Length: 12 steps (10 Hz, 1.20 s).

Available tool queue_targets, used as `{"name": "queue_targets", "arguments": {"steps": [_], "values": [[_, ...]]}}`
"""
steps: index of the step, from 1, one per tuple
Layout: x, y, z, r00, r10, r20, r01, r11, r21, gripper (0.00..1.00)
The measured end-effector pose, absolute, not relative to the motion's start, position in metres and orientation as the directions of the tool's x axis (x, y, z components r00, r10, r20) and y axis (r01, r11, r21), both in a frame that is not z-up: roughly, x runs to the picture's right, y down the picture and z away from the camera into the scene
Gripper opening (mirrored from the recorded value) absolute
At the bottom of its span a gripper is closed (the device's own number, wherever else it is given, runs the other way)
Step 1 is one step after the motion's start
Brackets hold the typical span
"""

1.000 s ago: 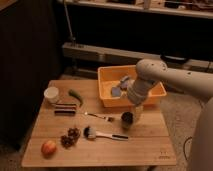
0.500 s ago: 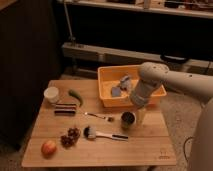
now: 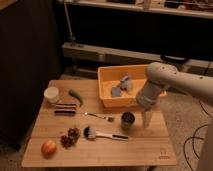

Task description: Stack cups on top of each other

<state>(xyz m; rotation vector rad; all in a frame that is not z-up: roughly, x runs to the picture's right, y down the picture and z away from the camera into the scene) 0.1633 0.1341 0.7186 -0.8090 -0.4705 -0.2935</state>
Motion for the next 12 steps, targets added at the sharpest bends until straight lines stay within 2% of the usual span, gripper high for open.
{"name": "queue_targets", "arguments": {"steps": [7, 12], "values": [[0.165, 0.136, 0.716, 0.857, -0.076, 0.509, 0.428, 0.655, -0.623, 0.80], [0.173, 0.150, 0.712, 0.825, -0.132, 0.550, 0.480, 0.677, -0.558, 0.80]]}}
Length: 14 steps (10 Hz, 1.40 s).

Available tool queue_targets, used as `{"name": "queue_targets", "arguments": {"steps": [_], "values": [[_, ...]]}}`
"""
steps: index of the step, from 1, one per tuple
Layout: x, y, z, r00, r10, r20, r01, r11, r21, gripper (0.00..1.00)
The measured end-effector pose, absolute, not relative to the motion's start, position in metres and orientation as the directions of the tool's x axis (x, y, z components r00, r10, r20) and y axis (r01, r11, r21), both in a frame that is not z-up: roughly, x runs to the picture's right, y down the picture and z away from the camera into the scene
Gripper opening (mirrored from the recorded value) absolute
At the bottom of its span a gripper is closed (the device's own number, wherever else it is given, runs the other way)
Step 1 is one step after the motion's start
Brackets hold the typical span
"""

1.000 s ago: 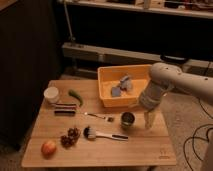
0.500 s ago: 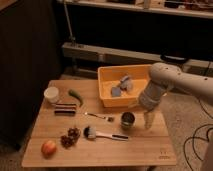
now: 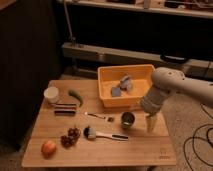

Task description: Stack cups on top of each other

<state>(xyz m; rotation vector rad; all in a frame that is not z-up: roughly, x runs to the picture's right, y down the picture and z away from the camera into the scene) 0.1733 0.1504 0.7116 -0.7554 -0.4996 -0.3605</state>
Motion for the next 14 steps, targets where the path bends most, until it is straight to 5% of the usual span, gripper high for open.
{"name": "queue_targets", "arguments": {"steps": [14], "values": [[0.159, 0.188, 0.726, 0.762, -0.204, 0.615, 0.594, 0.599, -0.537, 0.80]]}}
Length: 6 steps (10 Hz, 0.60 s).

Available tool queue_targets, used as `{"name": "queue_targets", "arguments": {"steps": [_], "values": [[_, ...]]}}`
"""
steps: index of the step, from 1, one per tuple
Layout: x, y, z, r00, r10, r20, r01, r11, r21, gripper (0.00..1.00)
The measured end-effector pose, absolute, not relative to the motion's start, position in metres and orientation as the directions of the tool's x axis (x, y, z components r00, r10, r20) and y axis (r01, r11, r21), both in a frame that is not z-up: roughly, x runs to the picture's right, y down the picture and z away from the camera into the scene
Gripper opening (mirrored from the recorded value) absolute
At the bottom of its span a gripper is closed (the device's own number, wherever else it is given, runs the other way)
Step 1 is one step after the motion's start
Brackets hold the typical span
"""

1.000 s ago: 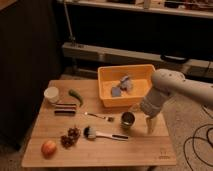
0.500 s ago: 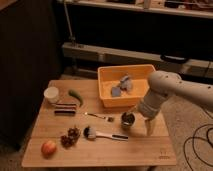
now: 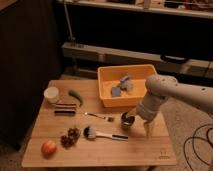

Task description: Stack cups on top of each other

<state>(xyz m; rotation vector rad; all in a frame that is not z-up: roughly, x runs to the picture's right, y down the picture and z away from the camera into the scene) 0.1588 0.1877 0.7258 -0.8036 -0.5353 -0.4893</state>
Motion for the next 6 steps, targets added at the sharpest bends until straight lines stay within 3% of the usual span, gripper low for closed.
{"name": "queue_targets", "arguments": {"steps": [6], "values": [[0.156, 0.202, 0.747, 0.762, -0.201, 0.616, 0.601, 0.574, -0.556, 0.80]]}}
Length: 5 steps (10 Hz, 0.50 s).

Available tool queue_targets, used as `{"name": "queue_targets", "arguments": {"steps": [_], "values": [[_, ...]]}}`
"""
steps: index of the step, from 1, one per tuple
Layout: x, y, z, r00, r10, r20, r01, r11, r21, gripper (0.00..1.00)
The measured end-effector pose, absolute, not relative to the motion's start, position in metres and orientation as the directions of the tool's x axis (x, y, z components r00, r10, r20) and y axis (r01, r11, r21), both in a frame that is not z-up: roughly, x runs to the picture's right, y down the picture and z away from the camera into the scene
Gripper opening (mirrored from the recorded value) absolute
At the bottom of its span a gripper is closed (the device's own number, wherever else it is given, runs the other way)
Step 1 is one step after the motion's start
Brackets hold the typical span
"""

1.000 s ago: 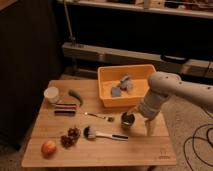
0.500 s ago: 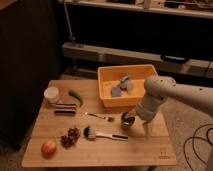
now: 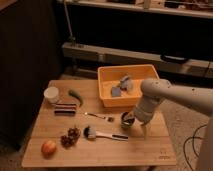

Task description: Stack cups on top of each other

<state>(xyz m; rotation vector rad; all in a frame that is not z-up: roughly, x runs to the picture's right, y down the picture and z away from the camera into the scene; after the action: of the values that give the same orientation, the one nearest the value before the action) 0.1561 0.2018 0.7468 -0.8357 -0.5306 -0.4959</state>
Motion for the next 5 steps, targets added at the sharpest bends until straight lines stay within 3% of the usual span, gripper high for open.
{"name": "queue_targets", "arguments": {"steps": [3, 5], "values": [[0.1582, 0.2009, 0.7502, 0.770, -0.195, 0.607, 0.591, 0.578, -0.563, 0.80], [0.1571, 0.2005, 0.7546, 0.772, -0.199, 0.603, 0.589, 0.580, -0.563, 0.66]]}}
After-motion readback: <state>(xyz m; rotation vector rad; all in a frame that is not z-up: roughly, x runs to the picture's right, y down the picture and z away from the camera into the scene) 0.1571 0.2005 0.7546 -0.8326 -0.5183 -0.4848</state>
